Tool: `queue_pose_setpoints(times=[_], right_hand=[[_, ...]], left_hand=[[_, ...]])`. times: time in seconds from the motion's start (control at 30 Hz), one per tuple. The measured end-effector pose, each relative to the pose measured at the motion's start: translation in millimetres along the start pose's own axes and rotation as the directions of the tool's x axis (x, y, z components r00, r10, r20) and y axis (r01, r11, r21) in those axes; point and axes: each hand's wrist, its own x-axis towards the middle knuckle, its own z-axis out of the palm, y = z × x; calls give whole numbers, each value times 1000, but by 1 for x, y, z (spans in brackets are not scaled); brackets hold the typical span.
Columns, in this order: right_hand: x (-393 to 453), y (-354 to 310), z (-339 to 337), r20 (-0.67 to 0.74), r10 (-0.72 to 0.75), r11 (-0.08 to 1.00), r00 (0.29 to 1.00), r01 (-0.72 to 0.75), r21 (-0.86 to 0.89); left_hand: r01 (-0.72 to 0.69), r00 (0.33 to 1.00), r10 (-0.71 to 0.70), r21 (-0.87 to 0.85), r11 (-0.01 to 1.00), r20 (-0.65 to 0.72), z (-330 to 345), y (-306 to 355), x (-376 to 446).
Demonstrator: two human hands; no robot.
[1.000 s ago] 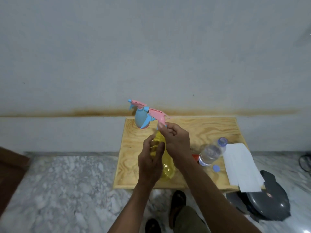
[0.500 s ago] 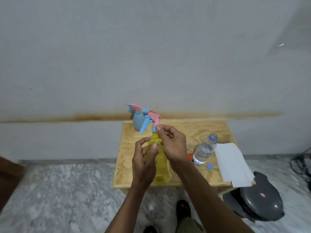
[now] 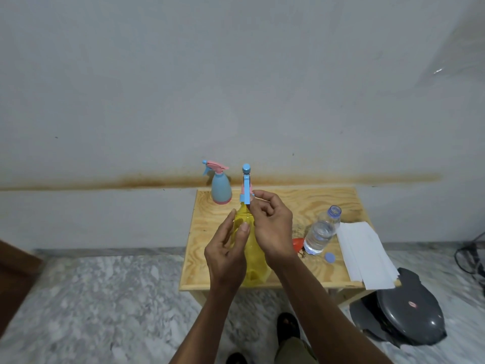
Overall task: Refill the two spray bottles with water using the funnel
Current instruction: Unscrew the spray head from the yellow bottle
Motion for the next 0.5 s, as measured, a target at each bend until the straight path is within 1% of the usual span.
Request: queue_pose_setpoints(times=[0.17,0.23,0.4,0.5], right_hand=[[-1,0,4,-68,-16,1000,998,17,14],[1,1,5,-63,5,1000,998,-3,20],[4,-3,6,-35,8,1000,999,-8,19],[3,-3,6,-17,34,999,999,-34,9]], left_hand=[[11,998,-13,37,999,57,-3,0,1],[15,998,-18,43,999,68,-5,-1,1],[36,999,-35,-4,999,34,-7,0,5],[36,999,-35,-7,999,41,-7,-1,7]])
